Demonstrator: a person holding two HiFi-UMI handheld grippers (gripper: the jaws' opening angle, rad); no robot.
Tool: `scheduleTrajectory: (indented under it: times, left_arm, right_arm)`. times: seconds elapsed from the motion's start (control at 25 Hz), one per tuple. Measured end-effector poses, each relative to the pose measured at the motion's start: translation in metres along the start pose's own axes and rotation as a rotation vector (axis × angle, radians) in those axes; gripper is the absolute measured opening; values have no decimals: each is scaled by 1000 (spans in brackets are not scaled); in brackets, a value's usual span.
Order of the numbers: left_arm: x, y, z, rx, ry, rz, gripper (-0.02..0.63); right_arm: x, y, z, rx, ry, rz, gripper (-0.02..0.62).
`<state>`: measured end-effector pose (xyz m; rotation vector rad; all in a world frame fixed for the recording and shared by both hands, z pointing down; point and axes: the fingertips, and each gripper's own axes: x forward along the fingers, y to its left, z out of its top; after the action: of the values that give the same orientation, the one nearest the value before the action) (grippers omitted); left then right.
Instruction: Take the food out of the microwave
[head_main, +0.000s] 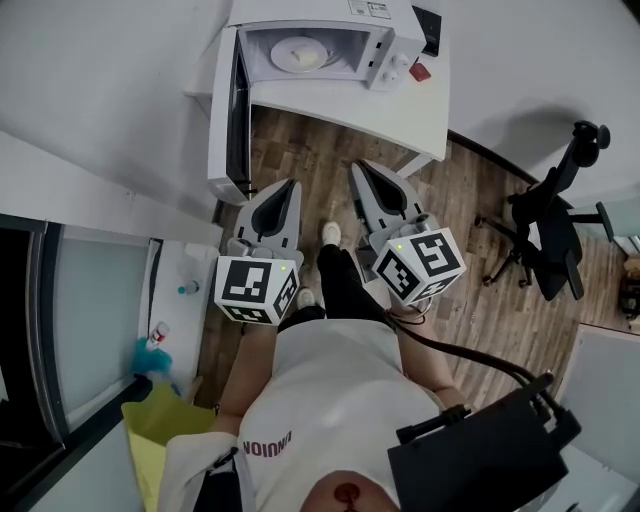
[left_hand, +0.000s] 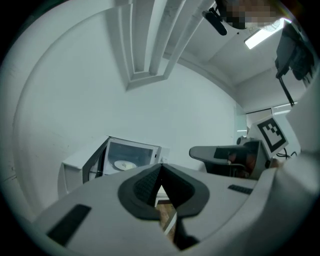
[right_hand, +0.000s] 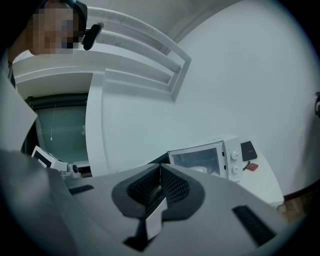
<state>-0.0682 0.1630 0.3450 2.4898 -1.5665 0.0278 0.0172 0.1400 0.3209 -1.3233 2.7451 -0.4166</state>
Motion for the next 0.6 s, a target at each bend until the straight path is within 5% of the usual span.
scheduleTrajectory:
  times: [0.6]
  left_arm:
    - [127, 41, 15, -18, 24, 48, 12]
  right_arm:
    - [108, -84, 32, -20, 36, 67, 21]
